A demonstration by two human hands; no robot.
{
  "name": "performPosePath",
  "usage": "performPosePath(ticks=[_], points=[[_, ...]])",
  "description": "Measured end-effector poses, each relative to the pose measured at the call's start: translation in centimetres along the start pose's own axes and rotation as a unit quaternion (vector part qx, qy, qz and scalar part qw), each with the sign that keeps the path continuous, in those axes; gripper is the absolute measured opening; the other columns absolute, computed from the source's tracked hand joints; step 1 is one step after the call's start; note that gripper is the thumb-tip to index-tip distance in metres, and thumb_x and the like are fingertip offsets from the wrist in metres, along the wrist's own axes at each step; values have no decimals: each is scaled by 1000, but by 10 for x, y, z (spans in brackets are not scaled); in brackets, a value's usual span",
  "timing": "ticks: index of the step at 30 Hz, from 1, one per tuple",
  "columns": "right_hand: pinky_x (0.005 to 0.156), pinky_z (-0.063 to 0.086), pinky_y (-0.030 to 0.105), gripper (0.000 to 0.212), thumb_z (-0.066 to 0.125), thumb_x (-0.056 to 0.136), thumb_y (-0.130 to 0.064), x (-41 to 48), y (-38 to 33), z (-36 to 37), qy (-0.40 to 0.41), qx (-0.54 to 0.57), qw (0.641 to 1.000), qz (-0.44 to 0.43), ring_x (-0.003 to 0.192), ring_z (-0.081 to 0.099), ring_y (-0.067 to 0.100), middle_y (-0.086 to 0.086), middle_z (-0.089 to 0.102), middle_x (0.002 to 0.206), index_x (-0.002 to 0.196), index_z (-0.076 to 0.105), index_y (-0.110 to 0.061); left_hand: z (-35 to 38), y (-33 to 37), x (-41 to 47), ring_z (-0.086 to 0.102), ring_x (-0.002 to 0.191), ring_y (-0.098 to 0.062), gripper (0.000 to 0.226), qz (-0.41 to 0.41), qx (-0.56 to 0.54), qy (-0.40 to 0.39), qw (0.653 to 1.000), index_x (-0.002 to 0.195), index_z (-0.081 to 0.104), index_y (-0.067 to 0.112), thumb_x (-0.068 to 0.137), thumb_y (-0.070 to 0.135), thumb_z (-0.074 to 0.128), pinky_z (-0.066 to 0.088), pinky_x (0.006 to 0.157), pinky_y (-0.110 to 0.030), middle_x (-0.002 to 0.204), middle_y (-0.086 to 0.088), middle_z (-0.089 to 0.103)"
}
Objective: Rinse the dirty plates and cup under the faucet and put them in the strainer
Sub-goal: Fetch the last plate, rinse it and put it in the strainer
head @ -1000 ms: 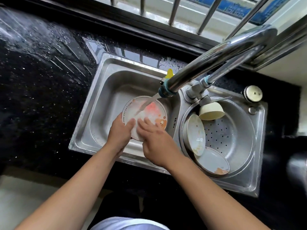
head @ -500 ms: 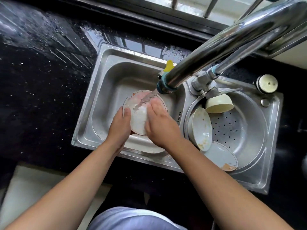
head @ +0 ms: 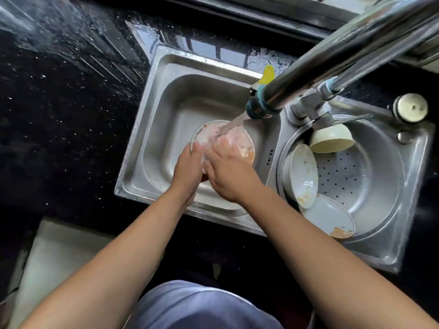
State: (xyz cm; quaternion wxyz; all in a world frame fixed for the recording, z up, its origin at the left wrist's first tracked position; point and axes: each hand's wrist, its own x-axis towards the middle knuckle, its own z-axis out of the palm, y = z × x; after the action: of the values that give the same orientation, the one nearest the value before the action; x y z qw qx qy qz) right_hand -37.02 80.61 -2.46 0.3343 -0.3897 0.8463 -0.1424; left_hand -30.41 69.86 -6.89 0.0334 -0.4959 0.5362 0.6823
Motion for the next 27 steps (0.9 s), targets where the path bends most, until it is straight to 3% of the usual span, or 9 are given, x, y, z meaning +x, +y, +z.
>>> performPosePath(ticks=[3, 8, 10, 13, 15, 18, 21, 24, 27], points=[[126, 9, 50, 44, 35, 108, -36, -31, 3, 5, -22, -7, 999, -25, 154, 21, 30, 10, 30, 165, 146, 46, -15, -6, -3, 5, 72, 120, -28, 42, -16, -46, 14, 999, 117, 71, 33, 97, 56, 43, 57, 103, -58, 127, -4, 76], [127, 2, 54, 73, 53, 96, -24, -23, 17, 2, -41, -104, 990, 86, 157, 3, 34, 20, 10, 169, 158, 19, -3, 0, -4, 0, 72, 116, -30, 32, -14, -37, 4, 999, 106, 68, 38, 93, 57, 47, 66, 81, -54, 127, -8, 72], [127, 2, 52, 87, 61, 88, -17, -4, 13, 0, -42, -63, 995, 62, 157, 1, 34, 19, 5, 169, 160, 12, -8, 0, -3, 0, 73, 115, -29, 32, -5, -38, -7, 999, 106, 71, 39, 93, 58, 48, 64, 88, -57, 126, -6, 75], [126, 6, 51, 92, 66, 85, -16, -8, 8, 3, -54, -33, 997, -44, 158, 3, 33, 9, 8, 171, 162, 15, -19, -6, 0, 4, 73, 119, -27, 35, -15, -51, 6, 999, 114, 72, 41, 96, 59, 48, 59, 100, -59, 130, -2, 75], [126, 6, 51, 87, 67, 86, -22, -25, 15, 12, -52, -63, 995, -64, 157, 11, 31, 9, 12, 171, 160, 21, -17, -9, -1, 7, 72, 121, -29, 40, -21, -54, 15, 998, 120, 69, 38, 96, 60, 46, 61, 96, -54, 133, -3, 73], [127, 7, 54, 92, 67, 88, -49, -23, 27, 17, -49, -128, 990, 33, 156, 10, 33, 20, 15, 167, 155, 21, -7, -6, -3, 7, 72, 116, -32, 36, -15, -42, 3, 999, 111, 69, 37, 93, 59, 46, 66, 78, -51, 127, -7, 73], [126, 0, 56, 114, 67, 82, -67, 7, 21, 7, -76, -89, 992, 53, 157, 3, 37, 24, 10, 167, 161, 9, -8, 0, -1, 1, 71, 116, -35, 41, 5, 10, 1, 1000, 102, 69, 34, 88, 66, 46, 58, 95, -66, 120, -7, 75], [125, 8, 55, 99, 70, 85, -53, 8, 10, 2, -62, -17, 996, -65, 157, 13, 26, 7, 22, 169, 163, 16, -23, -6, -2, 2, 74, 116, -31, 37, -1, -31, -10, 999, 102, 75, 35, 95, 60, 49, 56, 102, -63, 119, -7, 80], [126, 16, 53, 78, 66, 90, -53, -15, 29, 1, -31, -28, 992, -117, 156, 22, 23, 1, 26, 169, 155, 37, -22, -13, -2, 14, 77, 111, -28, 43, -20, -70, 2, 997, 118, 74, 30, 97, 59, 50, 65, 87, -51, 118, -6, 81]])
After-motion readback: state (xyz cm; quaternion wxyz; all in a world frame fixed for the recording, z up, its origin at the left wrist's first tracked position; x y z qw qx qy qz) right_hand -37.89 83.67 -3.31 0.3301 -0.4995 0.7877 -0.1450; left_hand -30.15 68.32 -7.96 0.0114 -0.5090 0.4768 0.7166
